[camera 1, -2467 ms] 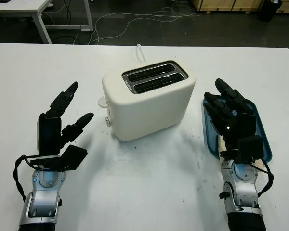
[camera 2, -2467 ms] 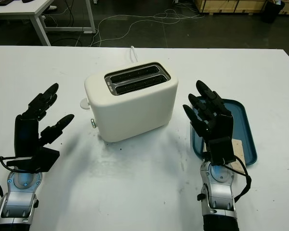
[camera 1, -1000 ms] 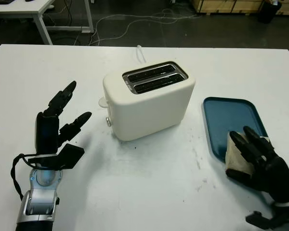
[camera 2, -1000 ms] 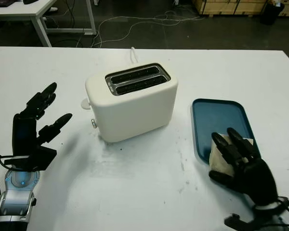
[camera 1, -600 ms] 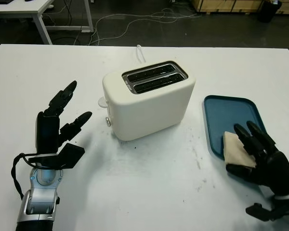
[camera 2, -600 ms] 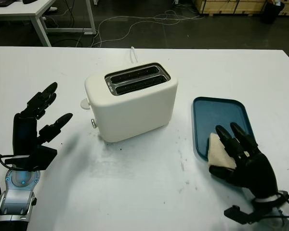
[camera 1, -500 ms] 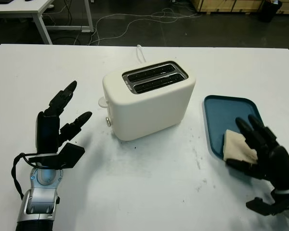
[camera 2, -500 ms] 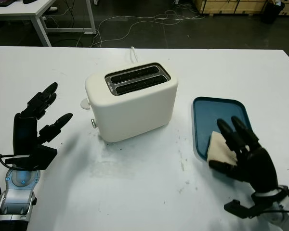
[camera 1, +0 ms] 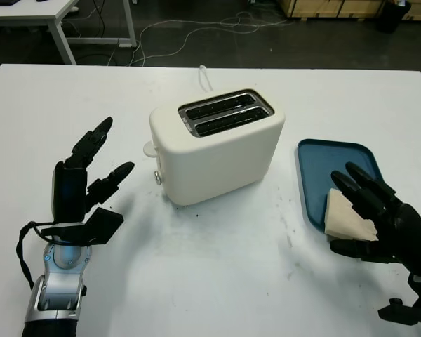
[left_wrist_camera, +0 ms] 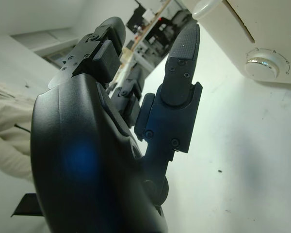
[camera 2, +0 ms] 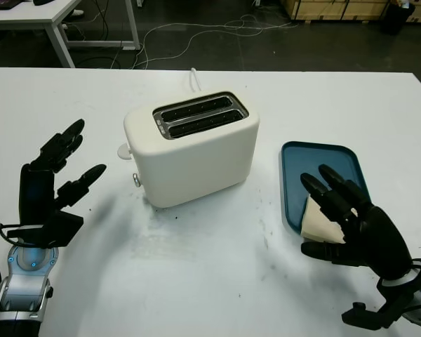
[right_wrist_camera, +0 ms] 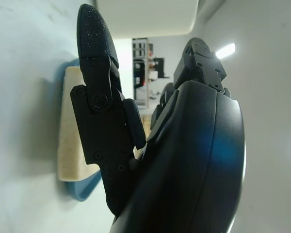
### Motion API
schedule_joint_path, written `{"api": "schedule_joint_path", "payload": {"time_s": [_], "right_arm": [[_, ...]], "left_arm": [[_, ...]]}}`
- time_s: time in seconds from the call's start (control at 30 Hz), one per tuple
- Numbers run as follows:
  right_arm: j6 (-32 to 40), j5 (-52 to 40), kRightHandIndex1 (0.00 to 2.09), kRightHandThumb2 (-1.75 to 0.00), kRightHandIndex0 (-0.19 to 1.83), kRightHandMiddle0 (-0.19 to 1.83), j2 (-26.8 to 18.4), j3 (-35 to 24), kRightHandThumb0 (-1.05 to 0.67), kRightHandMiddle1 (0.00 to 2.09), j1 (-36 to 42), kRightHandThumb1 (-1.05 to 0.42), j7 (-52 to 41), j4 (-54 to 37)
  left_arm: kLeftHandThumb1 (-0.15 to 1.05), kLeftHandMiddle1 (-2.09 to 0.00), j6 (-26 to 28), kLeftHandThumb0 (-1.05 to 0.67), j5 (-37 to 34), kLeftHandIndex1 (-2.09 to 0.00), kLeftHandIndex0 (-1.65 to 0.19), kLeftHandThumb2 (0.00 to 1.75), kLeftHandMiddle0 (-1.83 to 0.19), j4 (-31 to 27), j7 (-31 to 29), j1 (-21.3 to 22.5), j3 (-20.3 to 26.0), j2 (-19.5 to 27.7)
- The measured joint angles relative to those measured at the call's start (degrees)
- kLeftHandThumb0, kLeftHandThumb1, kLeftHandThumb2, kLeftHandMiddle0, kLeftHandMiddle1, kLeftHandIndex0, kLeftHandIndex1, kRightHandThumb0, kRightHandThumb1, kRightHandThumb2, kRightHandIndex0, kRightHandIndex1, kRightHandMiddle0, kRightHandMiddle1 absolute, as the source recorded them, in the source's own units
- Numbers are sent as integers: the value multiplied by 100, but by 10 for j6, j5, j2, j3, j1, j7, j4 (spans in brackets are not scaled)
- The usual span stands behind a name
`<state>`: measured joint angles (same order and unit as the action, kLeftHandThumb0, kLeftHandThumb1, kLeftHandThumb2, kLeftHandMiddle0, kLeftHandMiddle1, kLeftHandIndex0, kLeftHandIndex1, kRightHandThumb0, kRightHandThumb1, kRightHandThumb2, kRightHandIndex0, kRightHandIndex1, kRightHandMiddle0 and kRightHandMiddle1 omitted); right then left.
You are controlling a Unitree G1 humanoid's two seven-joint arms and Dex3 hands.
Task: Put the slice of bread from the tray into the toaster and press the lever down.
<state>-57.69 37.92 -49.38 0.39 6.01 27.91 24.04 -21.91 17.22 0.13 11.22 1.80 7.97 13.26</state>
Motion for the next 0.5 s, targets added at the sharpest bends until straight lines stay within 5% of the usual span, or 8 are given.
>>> {"api": "schedule_joint_path", "payload": {"time_s": [0.23,0.5], "right_arm": [[9,63,0,-15,0,0,8,0,-82,0,30,-92,36,14],[107,156,0,-13,0,0,7,20,-72,0,31,-92,146,50]], "left_arm": [[92,0,0,-50,0,0,-50,11,-59,0,0,0,1,1],[92,0,0,-50,0,0,-50,10,-59,0,0,0,1,1]]}}
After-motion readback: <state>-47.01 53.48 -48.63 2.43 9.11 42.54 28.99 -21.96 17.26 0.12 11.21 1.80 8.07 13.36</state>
